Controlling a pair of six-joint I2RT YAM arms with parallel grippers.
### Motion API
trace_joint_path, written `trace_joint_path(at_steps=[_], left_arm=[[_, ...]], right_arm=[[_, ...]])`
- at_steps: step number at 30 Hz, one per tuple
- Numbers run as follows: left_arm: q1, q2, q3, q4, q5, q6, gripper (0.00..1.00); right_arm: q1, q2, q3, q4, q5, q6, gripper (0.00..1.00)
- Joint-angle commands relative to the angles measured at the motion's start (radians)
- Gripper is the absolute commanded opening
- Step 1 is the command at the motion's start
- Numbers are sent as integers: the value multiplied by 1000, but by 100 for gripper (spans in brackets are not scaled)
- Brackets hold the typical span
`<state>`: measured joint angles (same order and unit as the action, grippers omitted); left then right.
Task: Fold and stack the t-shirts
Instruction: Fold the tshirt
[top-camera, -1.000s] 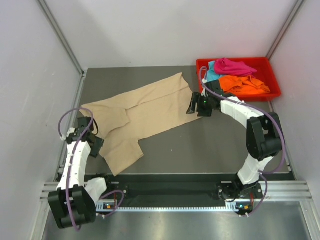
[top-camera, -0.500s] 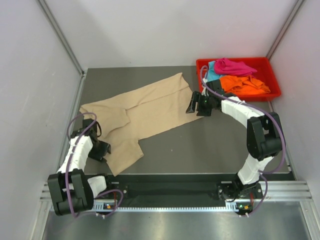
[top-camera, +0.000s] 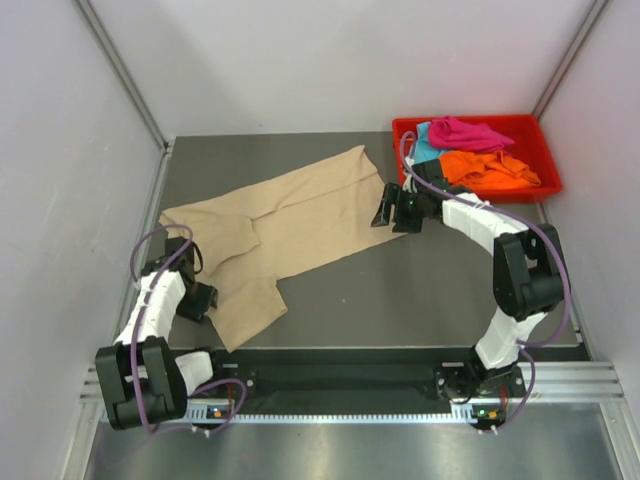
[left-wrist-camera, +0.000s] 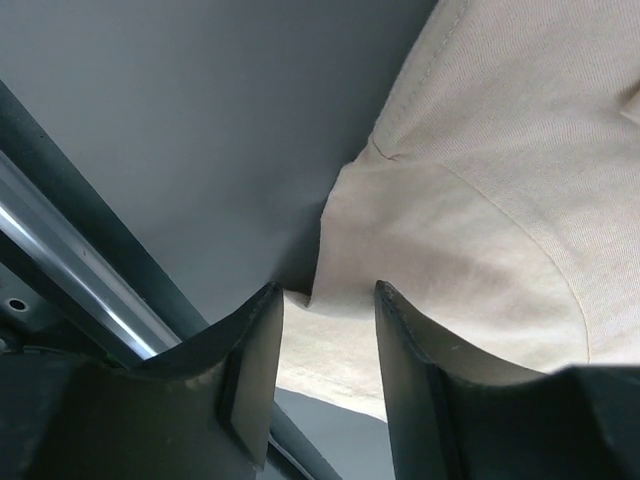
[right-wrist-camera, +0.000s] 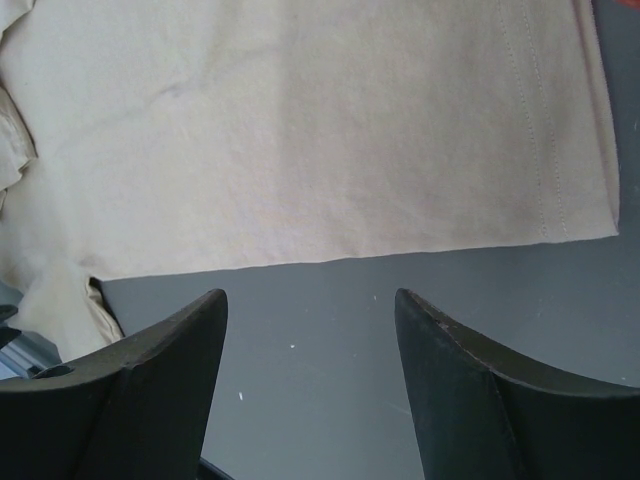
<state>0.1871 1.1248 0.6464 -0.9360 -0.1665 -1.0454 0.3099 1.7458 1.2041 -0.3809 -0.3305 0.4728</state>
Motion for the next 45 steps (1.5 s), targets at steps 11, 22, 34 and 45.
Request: trace_joint_path(at_steps=[11, 22, 34, 45], left_arm=[[2, -23, 18, 14, -54, -5, 0], [6, -137, 58, -93, -126, -27, 0], [3, -152, 71, -89, -111, 4, 0], [5, -163, 114, -112, -131, 27, 0]], right_arm=[[-63, 49, 45, 22, 99, 61, 68], [-114, 101, 38, 31, 255, 92, 54], [-120, 107, -40, 85, 260, 144, 47], [-121, 143, -34, 67, 268, 179, 16]])
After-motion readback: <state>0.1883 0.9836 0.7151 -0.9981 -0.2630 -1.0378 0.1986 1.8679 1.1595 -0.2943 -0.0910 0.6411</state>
